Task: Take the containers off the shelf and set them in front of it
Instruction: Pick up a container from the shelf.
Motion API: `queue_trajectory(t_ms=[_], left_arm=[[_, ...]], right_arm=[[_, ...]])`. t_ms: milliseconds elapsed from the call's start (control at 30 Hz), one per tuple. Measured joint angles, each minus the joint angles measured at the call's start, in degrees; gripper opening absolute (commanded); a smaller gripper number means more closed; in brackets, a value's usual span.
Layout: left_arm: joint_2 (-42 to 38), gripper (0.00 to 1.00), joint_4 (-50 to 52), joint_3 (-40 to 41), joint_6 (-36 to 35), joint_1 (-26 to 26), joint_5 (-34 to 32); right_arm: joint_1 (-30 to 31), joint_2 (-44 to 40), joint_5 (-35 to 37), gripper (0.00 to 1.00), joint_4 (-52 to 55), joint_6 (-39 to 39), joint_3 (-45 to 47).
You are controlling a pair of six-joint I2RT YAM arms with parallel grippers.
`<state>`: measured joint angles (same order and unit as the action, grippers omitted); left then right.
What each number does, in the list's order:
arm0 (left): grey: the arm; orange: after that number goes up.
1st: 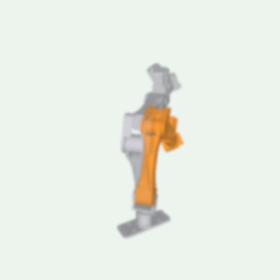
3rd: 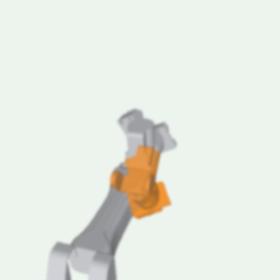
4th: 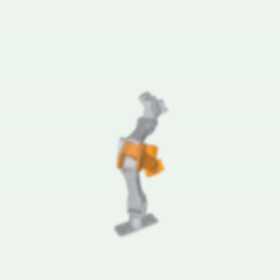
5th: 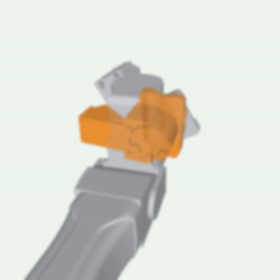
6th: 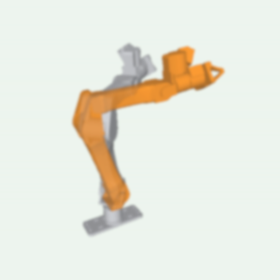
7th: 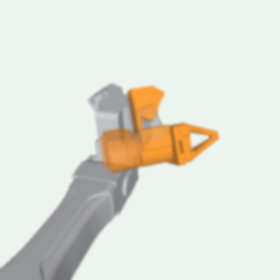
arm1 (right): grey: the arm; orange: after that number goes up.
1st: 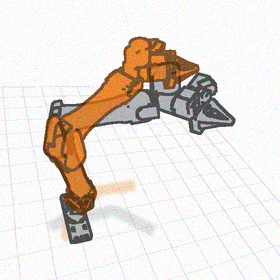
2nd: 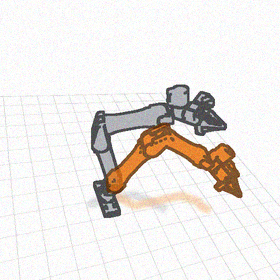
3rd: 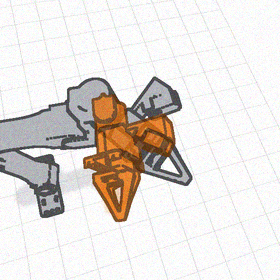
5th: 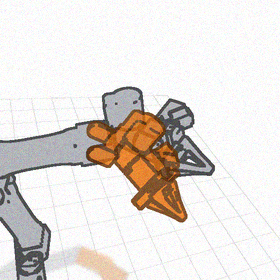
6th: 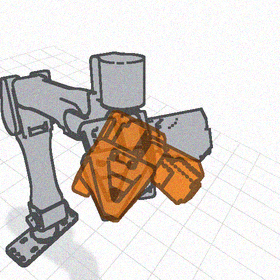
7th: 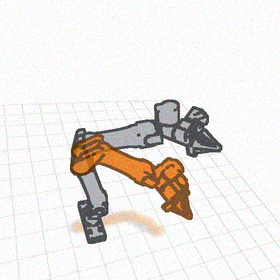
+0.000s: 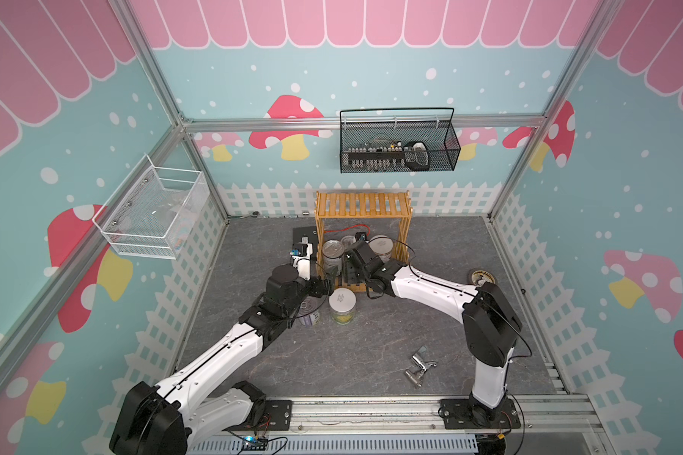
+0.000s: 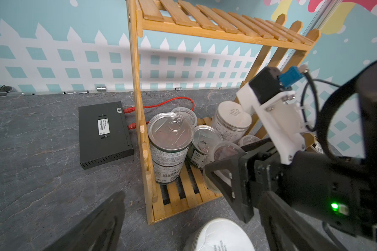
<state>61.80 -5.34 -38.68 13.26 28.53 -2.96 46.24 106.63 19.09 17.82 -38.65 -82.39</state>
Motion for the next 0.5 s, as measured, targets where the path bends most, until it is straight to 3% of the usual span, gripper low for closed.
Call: queue_trajectory(t_ms=[500], left_arm=[[0.0, 0.99, 0.0, 0.0, 0.2, 0.0, 3.0]], right_arm=[[0.0, -24.5, -3.6, 0.68, -2.4, 9.6, 22.2]])
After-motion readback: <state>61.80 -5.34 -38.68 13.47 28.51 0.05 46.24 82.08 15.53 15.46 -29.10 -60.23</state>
